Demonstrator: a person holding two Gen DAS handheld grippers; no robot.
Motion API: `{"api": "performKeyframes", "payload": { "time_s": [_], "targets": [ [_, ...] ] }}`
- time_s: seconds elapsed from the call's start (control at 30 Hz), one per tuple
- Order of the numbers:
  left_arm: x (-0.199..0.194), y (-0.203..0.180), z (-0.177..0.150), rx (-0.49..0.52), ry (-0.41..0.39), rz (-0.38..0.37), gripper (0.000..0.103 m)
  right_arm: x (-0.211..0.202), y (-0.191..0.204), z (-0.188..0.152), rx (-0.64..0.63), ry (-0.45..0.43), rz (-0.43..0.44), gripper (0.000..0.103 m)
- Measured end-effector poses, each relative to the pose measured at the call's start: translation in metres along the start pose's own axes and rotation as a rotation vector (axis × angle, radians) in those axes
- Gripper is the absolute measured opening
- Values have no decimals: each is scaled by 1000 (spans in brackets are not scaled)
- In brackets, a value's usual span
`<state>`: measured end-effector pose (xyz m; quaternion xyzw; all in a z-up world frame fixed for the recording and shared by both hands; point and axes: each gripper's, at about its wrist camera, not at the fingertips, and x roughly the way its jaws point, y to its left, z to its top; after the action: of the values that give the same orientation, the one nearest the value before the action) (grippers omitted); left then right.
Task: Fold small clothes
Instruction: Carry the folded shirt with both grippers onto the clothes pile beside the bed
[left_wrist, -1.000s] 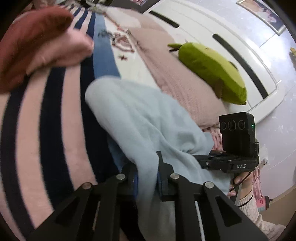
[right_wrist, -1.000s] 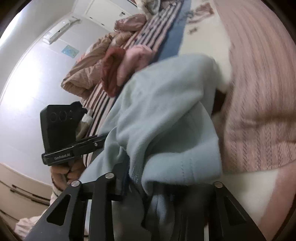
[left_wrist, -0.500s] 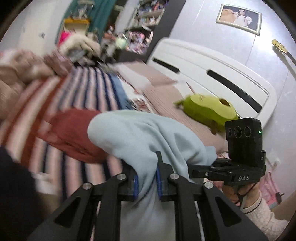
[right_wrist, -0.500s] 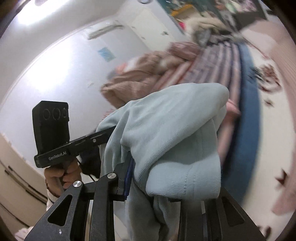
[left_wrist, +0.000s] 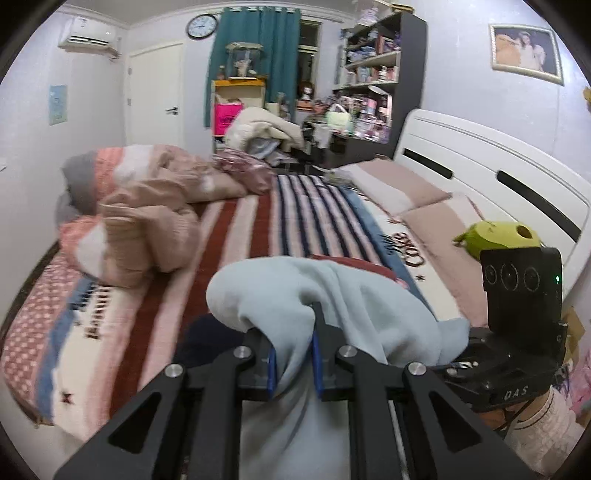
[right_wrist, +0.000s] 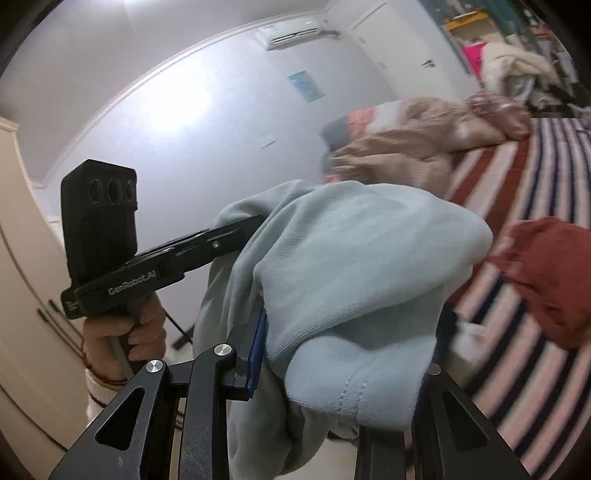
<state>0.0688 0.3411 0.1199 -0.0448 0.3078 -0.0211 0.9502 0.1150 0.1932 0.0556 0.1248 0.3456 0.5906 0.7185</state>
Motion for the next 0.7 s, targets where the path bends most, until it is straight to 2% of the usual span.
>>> {"api": "performKeyframes", "payload": {
  "time_s": [0.1,0.17,0.23,0.37,0.5,0.6,0.7],
  "targets": [
    [-1,31,1,-26,26,61,12,31,13,8,-9,26,39,23],
    [13,52,-4,-43,60,95,12,50,13,9,-1,44,40,23],
    [41,74,-12,-79,102,112,12,73,3,10,13,66,13,23],
    [105,107,-39,-166,182,102,13,108,-24,7,-19,104,-101,23],
    [148,115,-59,-169,260,111,16,127,-58,-14,19,183,-141,23],
    [161,115,-61,-158,290,123,19,141,-82,-18,31,215,-146,23],
    [162,115,-58,-155,295,133,21,142,-87,-23,48,218,-131,25]
  ]
}}
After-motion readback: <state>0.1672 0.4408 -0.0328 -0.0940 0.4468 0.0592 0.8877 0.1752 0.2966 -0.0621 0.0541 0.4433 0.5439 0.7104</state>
